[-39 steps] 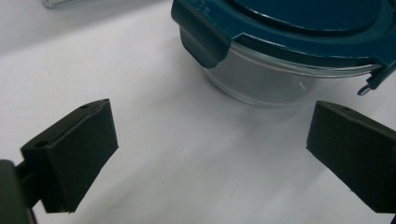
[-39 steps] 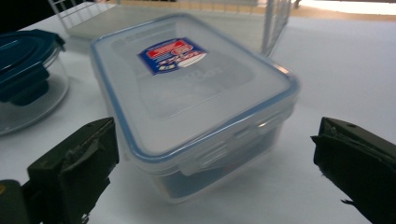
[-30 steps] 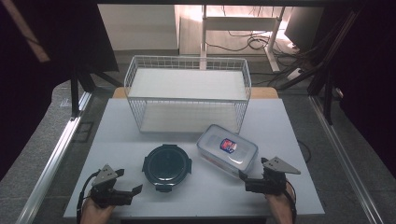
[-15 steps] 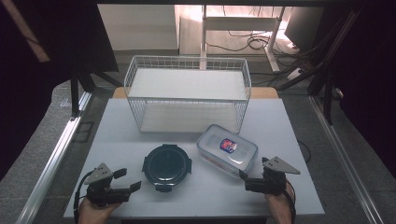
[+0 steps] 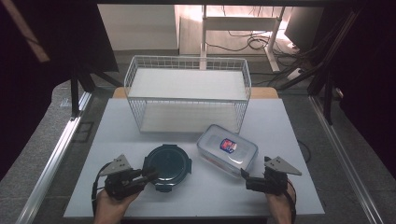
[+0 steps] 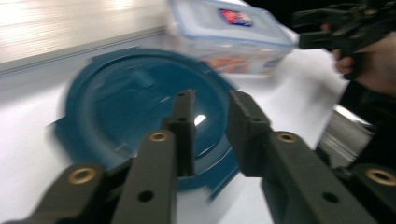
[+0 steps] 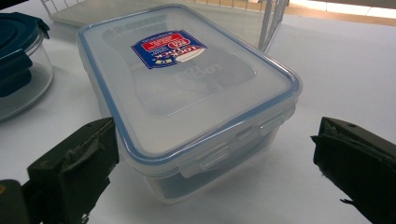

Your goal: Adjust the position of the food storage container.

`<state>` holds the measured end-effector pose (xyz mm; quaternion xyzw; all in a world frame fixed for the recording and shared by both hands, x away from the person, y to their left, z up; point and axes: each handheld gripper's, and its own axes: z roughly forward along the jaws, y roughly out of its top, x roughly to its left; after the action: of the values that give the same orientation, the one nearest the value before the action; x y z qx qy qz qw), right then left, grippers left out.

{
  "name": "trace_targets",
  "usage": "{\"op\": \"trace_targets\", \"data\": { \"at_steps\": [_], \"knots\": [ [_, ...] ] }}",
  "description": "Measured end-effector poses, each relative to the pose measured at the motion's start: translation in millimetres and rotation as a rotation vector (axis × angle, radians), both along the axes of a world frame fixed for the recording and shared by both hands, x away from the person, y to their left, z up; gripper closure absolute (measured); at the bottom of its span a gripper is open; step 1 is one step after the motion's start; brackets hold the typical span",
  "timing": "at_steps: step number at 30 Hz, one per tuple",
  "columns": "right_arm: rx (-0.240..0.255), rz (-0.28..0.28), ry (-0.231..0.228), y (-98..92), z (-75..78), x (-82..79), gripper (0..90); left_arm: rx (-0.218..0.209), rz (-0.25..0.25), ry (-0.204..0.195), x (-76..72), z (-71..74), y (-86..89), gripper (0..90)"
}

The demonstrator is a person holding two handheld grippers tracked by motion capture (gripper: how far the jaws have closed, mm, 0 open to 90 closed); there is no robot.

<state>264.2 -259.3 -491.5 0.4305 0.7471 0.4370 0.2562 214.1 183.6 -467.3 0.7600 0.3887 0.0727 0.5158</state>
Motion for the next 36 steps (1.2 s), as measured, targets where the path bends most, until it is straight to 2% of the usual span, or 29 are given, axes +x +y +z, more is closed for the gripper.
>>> {"op": "trace_targets", "data": {
  "at_steps": [5,7,8,14,15,16,23,28,30,36],
  "knots": [
    [-0.007,0.000,0.000,-0.2,-0.3,0.4,0.0,-0.005,-0.036,0.027,17.4,6.6,-22.3,85.9],
    [-0.007,-0.001,0.000,-0.5,-0.5,0.7,0.0,0.003,-0.049,0.040,28.7,7.4,-33.9,88.5],
    [-0.007,-0.001,0.000,-0.5,-0.5,0.7,0.0,0.003,-0.049,0.040,28.7,7.4,-33.9,89.5],
    [-0.003,-0.005,0.001,-2.0,-1.6,1.6,0.0,0.056,-0.083,0.056,43.3,5.9,-65.2,90.0],
    [-0.008,-0.002,0.008,-1.9,-2.3,2.1,0.0,0.075,-0.090,0.064,46.0,4.9,-76.5,90.0],
    [-0.008,-0.002,0.008,-1.9,-2.3,2.1,0.0,0.075,-0.090,0.064,46.0,4.9,-76.5,90.0],
    [-0.019,0.018,0.011,0.3,-2.9,1.7,0.0,0.178,-0.086,0.087,59.4,0.1,-108.6,90.0],
    [-0.016,0.016,0.007,-0.3,-2.5,1.5,0.0,0.233,-0.069,0.118,66.5,-7.5,-118.0,90.0],
    [-0.017,0.017,0.002,-0.3,-2.3,1.1,0.0,0.259,-0.046,0.128,67.4,-9.8,-118.7,90.0],
    [-0.018,0.017,0.010,0.2,-2.9,1.2,0.0,0.216,-0.047,0.141,70.0,-8.8,-107.4,90.0]
  ]
}}
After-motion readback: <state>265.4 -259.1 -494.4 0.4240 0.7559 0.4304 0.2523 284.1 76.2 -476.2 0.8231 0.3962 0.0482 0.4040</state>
